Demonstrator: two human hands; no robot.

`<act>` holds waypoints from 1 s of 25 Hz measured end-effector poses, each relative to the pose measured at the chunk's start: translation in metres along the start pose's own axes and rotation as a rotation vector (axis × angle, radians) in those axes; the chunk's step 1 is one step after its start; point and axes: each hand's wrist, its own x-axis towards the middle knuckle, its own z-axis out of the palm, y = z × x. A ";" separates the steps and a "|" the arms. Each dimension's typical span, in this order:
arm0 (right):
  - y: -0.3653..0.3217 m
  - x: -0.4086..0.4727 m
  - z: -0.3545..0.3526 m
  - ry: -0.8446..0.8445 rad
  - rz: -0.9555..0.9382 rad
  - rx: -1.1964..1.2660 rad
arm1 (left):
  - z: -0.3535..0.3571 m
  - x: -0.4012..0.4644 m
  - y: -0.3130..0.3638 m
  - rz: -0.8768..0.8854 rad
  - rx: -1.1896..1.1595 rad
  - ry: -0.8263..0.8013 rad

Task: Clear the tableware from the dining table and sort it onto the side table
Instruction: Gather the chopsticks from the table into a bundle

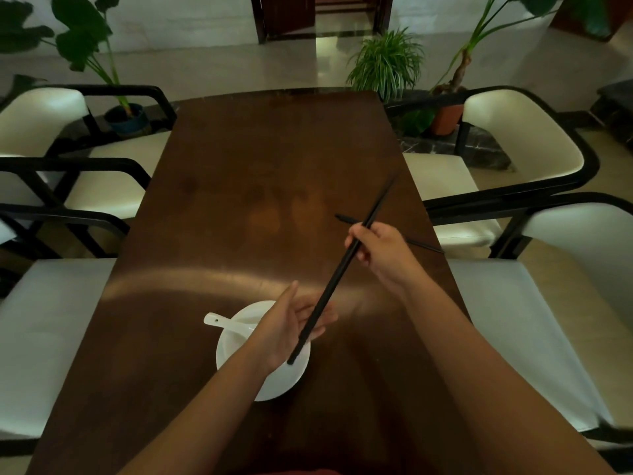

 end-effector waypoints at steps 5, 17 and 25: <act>-0.025 -0.011 0.000 0.044 -0.213 0.088 | 0.006 0.001 -0.014 0.060 -0.634 -0.002; -0.013 -0.020 0.012 0.013 -0.192 -0.037 | 0.025 0.008 0.008 0.143 -0.516 0.068; 0.005 0.003 -0.007 -0.088 -0.076 -0.101 | 0.027 0.013 0.017 0.162 0.520 0.021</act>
